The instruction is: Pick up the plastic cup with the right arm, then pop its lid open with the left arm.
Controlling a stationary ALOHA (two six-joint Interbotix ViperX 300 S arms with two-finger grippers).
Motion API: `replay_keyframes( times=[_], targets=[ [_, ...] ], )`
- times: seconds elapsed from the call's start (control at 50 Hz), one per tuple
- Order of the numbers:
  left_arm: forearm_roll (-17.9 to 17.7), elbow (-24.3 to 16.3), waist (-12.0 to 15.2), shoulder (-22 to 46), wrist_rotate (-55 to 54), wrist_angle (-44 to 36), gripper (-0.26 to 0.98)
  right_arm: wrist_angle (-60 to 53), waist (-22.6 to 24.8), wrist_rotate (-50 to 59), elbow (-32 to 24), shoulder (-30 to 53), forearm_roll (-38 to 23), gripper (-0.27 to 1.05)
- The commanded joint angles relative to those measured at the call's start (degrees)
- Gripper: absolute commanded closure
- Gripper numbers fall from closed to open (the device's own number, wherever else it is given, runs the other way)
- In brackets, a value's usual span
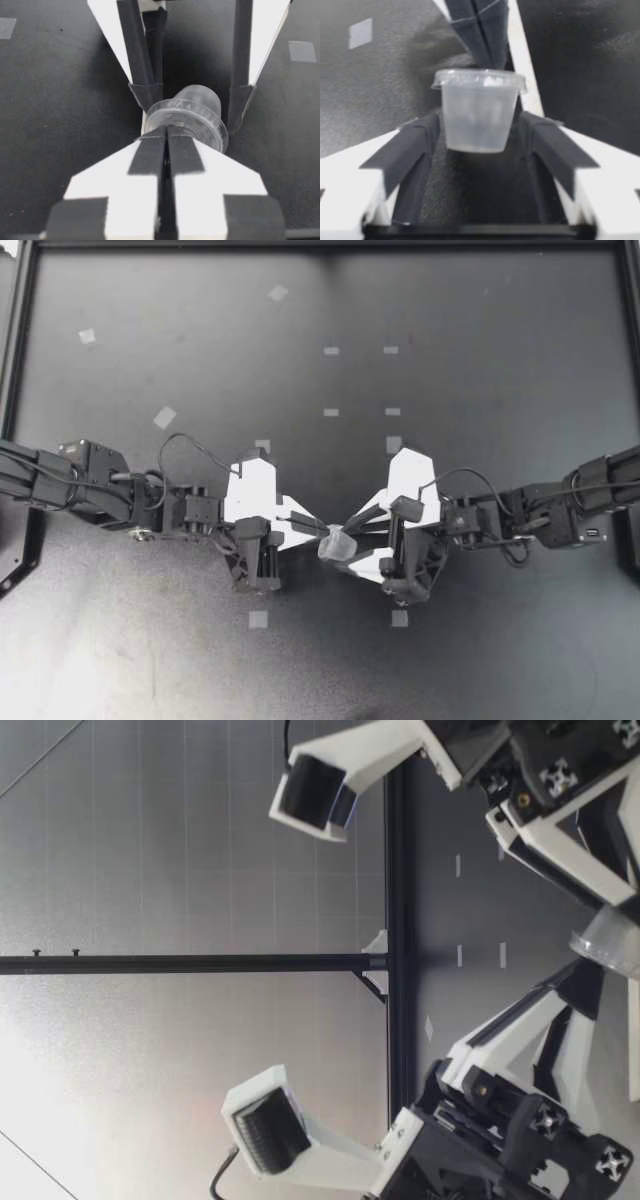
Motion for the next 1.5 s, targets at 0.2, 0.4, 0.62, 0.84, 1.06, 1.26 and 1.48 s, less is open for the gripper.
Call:
replay_keyframes(
  times=[0.2,0.4,0.62,0.84,1.06,1.26,1.48],
  targets=[
    [0.0,-0.7,-0.1,-0.9,-0.1,-0.6,0.76,3.2,0.4,0.1,-1.8,-0.2,-0.8,0.21],
    [0.0,-0.1,-0.1,-2.5,0.3,0.6,0.76,5.3,0.7,0.1,-1.8,-0.9,-2.3,0.34],
    [-1.9,1.2,0.2,-9.3,-1.3,1.9,0.76,4.6,0.7,-0.1,-0.7,-3.3,-2.6,0.37],
    [-6.5,8.0,0.9,-17.0,-9.1,-3.3,0.69,-9.5,0.3,-6.2,7.0,-13.5,-3.3,0.37],
    [-6.7,10.5,0.7,-17.6,-35.3,-15.2,0.49,-28.9,-3.0,-15.6,14.1,-21.1,-0.5,0.37],
    [-0.9,9.7,0.5,-15.0,-64.3,-30.9,0.26,-32.3,-6.7,-20.2,12.9,-20.3,-0.9,0.37],
    [0.0,6.7,0.5,-13.9,-77.6,-31.8,0.12,-37.9,-6.9,-22.1,10.7,-15.5,-2.8,0.37]
  ],
)
